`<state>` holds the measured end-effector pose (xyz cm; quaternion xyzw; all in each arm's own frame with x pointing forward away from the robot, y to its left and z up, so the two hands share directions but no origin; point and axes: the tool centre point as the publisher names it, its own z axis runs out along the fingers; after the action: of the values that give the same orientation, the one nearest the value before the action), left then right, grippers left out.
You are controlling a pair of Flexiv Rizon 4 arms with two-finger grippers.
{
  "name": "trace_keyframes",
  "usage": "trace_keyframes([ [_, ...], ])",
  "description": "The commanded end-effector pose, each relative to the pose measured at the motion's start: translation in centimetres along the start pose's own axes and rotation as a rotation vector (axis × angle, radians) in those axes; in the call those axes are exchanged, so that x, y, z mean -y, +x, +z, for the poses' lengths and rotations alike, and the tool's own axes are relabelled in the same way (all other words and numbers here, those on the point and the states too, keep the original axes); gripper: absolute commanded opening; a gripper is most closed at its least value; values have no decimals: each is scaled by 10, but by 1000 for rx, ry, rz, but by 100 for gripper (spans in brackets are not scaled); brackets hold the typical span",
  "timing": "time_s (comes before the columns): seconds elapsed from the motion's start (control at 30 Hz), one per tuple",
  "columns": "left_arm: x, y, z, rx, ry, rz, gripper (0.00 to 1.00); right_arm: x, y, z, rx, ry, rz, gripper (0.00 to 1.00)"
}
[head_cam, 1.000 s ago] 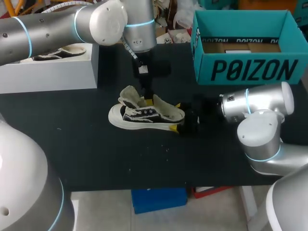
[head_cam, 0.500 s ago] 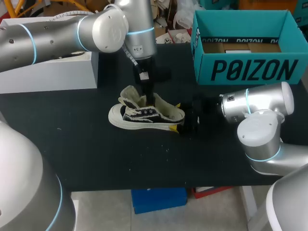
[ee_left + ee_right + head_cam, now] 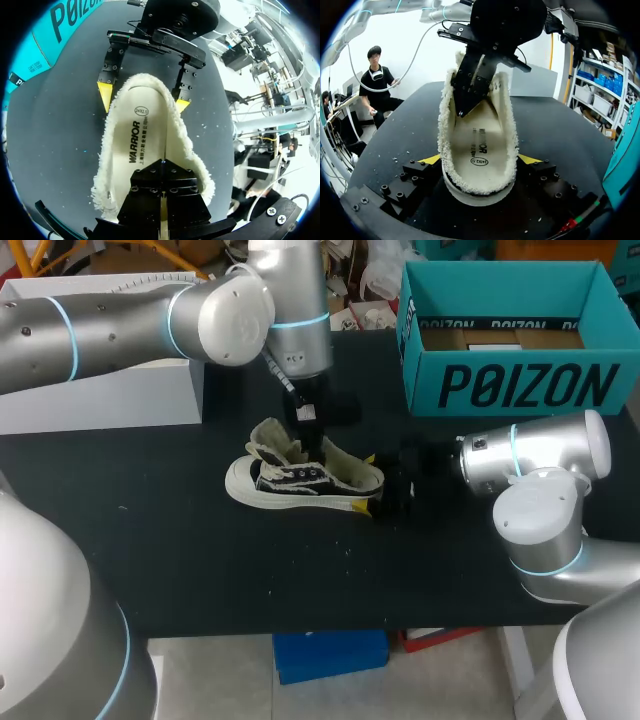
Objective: Take the shoe out of the shoebox, open the shoe tongue, remove and reinsert the insole, then place the shoe into the shoebox
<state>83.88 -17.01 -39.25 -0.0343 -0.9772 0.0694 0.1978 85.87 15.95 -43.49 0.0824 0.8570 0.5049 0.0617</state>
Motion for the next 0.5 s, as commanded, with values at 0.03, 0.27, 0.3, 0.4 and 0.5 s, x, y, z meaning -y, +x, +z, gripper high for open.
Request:
trace_keyframes([
  [0.03,-2,1,8,11,-7,-16,0,1,-1,1,1,1,1,0],
  [0.27,-3,1,17,9,-10,-33,0,1,-1,1,1,1,1,0],
  [0.3,-2,1,18,9,-10,-34,0,1,-1,1,1,1,1,0],
  [0.4,-2,1,21,7,-7,-38,0,1,-1,1,1,1,1,0],
  [0.5,-2,0,24,9,-8,-45,0,1,-1,1,1,1,1,0],
])
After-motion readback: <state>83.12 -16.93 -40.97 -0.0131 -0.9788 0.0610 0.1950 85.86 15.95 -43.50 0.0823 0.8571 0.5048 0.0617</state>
